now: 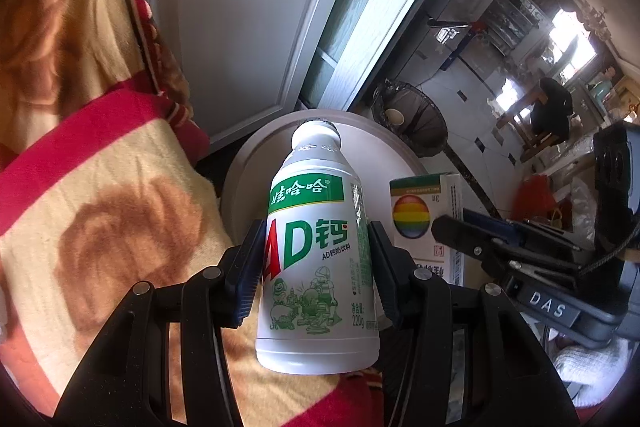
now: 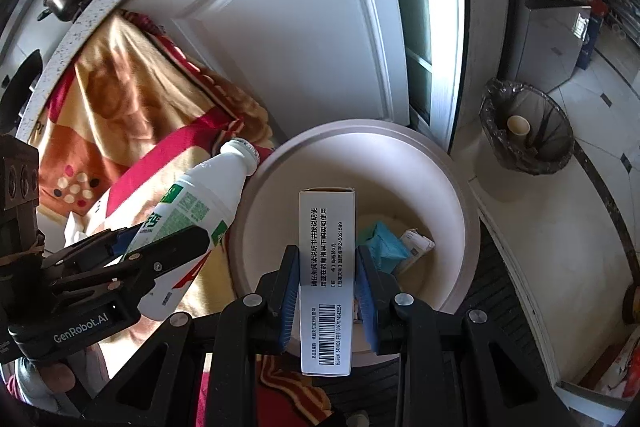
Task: Collect trash
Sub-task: 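Carry the bottle and medicine box over the white bin with both tools, then open both tools to drop the bottle and box into the bin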
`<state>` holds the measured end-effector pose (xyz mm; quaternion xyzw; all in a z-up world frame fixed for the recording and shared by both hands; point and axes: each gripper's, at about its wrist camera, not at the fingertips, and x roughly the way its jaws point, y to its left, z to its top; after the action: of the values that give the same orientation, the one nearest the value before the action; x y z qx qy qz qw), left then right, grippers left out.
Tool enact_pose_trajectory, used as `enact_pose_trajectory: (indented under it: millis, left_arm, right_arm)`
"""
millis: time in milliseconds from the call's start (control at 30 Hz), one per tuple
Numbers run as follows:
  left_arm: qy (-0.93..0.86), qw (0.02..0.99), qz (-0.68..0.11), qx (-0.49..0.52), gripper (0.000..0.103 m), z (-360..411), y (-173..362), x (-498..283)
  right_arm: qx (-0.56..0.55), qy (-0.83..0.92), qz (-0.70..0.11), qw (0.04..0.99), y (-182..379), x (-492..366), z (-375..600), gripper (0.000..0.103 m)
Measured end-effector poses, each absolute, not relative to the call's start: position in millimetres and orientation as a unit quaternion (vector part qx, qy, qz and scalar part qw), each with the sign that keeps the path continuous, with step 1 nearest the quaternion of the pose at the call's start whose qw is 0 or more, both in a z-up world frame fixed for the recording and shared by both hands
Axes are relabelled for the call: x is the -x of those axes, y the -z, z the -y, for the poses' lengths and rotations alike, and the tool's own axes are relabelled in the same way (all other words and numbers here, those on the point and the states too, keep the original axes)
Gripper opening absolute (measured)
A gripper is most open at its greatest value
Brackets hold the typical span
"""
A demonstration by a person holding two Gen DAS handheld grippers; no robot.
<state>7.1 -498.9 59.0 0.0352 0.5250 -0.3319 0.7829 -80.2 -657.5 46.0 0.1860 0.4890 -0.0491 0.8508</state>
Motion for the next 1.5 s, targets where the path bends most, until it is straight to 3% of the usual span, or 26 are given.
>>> enact_pose_trajectory:
  millis: [1167, 1233, 1267, 1300, 1500]
  left_arm:
    - [0.322, 0.764, -0.559, -0.009, 0.049, 518.2, -26.8, -26.6]
    - [0.323, 0.764, -0.559, -0.009, 0.049, 518.4, -27.2, -26.6]
    - [0.324, 0.763, -0.56, -0.009, 0.05, 518.5, -27.2, -26.7]
    - [0.325, 0.762, -0.56, -0.009, 0.051, 518.3, -27.3, -26.9]
    - [0.329, 0.759, -0.561, -0.003, 0.059, 516.3, -28.8, -30.1]
  right_arm:
    - [-0.211, 0.103, -0.514, 0.825, 9.2, 64.2, 683.5, 0.026]
    - [-0.216, 0.108, -0.521, 0.819, 13.2, 63.8, 684.1, 0.032]
    - [-0.219, 0.11, -0.519, 0.819, 13.2, 65.2, 684.7, 0.043]
    - [-0.221, 0.111, -0.516, 0.82, 12.8, 67.0, 684.6, 0.046]
    - [-0.214, 0.114, -0.516, 0.821, 6.3, 73.9, 682.4, 0.046]
